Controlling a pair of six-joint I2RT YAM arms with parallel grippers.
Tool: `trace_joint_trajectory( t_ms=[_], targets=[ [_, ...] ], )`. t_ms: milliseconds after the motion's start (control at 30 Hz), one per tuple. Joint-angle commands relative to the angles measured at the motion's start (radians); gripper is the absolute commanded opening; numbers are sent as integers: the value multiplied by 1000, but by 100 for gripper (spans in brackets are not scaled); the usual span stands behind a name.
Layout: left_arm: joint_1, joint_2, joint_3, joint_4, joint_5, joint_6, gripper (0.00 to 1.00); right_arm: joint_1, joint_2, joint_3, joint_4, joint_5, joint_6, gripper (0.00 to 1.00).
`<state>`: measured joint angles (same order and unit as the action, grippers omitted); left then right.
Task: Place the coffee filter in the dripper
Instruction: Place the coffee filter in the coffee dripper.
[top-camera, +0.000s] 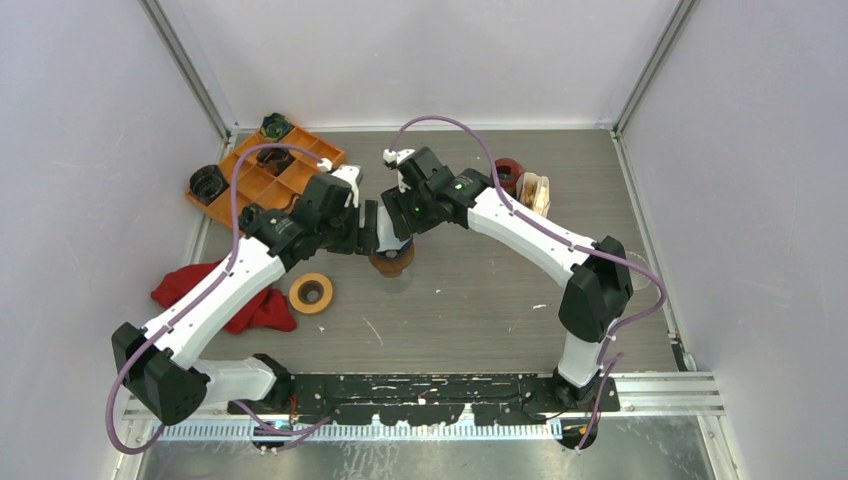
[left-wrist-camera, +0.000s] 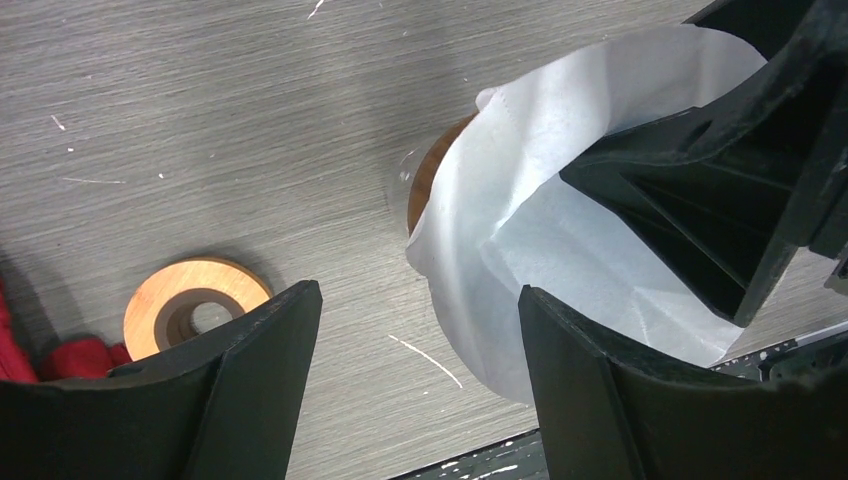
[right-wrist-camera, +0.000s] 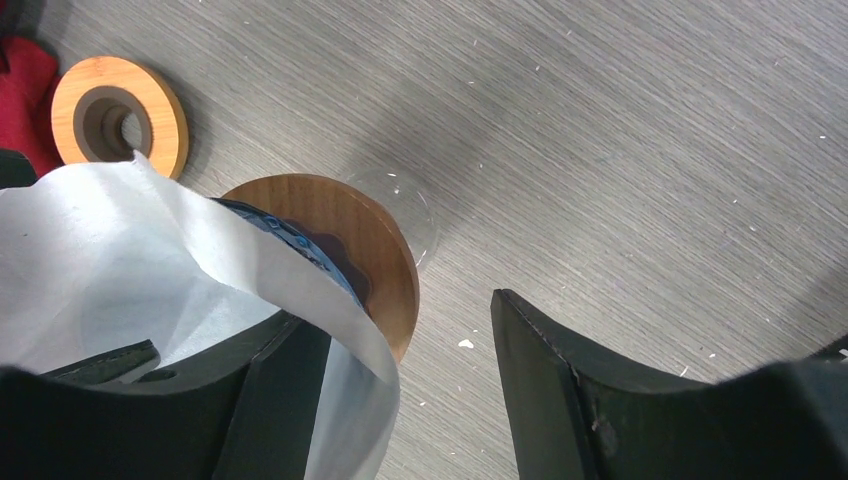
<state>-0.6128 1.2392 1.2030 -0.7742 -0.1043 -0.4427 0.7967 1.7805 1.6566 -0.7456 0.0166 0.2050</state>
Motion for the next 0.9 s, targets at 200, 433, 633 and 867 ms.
trace_joint_trajectory(
  t_ms=[200,433,633,867],
  targets=[
    [5,-55,-4,98,-14,-24,78,4,-49,-13,47,6,8,64],
    [27,-49,1,127,-4,-30,83,3,-87,-39,78,-43,2,65],
    [44,-49,-11,139,22,-37,83,3,-133,-34,89,-61,-1,69],
    [51,-30,4,151,42,-39,83,3,-140,-40,92,-68,-1,73]
  ],
)
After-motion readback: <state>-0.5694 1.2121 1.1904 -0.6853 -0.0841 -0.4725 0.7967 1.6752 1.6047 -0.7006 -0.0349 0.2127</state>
